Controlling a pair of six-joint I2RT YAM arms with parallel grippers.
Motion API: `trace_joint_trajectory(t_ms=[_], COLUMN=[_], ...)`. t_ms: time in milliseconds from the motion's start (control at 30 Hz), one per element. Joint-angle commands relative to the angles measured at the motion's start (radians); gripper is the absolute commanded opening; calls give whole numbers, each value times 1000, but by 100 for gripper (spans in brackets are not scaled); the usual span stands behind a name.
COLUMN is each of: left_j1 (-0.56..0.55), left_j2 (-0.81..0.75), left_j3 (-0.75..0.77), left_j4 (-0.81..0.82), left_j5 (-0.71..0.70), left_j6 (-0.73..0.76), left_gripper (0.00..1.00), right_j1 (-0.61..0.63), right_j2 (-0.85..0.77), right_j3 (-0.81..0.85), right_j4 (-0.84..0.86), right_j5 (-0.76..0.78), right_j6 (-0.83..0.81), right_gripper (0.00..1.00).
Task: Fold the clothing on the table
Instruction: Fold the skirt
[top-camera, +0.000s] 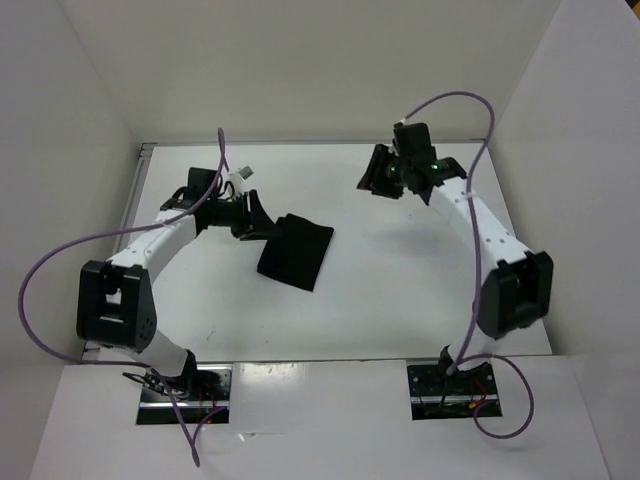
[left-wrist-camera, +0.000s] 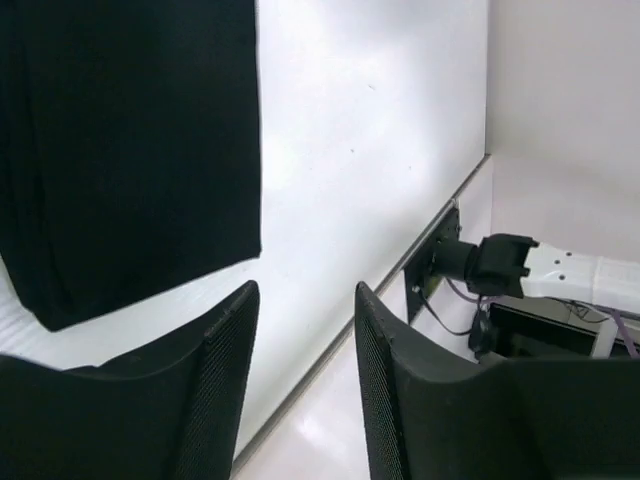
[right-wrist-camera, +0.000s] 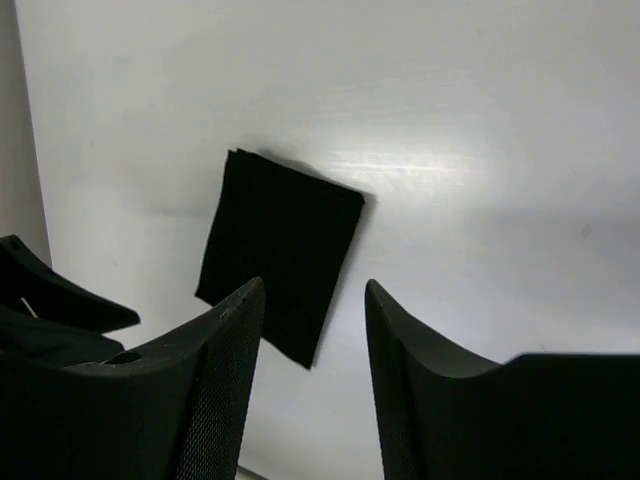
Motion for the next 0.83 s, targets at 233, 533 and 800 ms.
trace_joint_trajectory(t_ms=[233, 533, 800], left_j1=[119, 145, 145], left_j2=[-285, -360, -463], left_j3=[-222, -267, -304], left_j4=[144, 219, 172], left_j5=[-110, -131, -195], left_j6=[-219, -226, -149], left_gripper=[54, 62, 67], right_j1=[123, 135, 83], right_j2=[-483, -750, -853], right_j3=[-613, -685, -729], right_j4=[152, 252, 250], right_j5=[197, 173, 113], right_j6=[399, 314, 220], right_gripper=[50, 79, 86])
